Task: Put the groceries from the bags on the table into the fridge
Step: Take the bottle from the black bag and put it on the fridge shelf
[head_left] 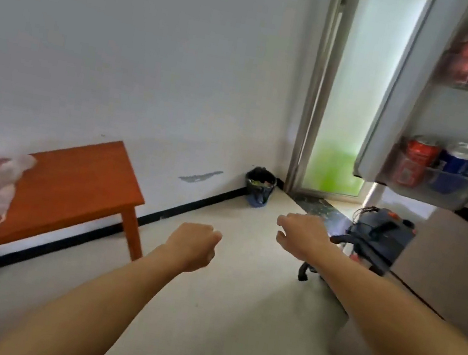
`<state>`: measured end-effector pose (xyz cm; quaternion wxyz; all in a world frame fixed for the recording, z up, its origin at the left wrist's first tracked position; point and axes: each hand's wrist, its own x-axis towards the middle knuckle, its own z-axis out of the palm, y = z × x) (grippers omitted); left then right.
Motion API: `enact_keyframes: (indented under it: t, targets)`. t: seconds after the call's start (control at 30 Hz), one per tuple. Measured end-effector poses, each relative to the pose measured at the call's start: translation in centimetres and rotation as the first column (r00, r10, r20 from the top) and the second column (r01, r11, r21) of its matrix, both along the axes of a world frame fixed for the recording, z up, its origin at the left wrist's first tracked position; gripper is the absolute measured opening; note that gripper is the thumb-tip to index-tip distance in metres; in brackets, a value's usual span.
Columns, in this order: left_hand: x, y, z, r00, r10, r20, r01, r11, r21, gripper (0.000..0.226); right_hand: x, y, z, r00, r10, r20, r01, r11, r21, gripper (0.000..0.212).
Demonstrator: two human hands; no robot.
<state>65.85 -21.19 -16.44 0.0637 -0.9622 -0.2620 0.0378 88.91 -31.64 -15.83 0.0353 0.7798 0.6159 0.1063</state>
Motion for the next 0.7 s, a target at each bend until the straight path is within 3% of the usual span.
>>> enact_keyframes:
  t: [0.2, 0.37, 0.7]
  targets:
    - [-20.0, 5.0, 0.0, 0.951, 0.310, 0.009, -0.308, 0.947, -0.086, 0.008, -19.2, 12.0, -0.8, 0.944, 0.323, -0.062, -0.322, 0.946, 0.026, 0.026]
    - [-33.8, 7.8, -1.0, 0.823, 0.567, -0.001, -0.566, 0.822, -0.066, 0.014, -33.2, 20.2, -0.3, 0.824, 0.563, -0.068, -0.561, 0.826, 0.045, 0.025]
    - [-54.0, 20.0, -0.9, 0.543, 0.840, -0.005, -0.839, 0.543, -0.037, 0.025, -55.1, 39.6, -0.8, 0.629, 0.776, -0.048, -0.776, 0.630, 0.011, 0.028]
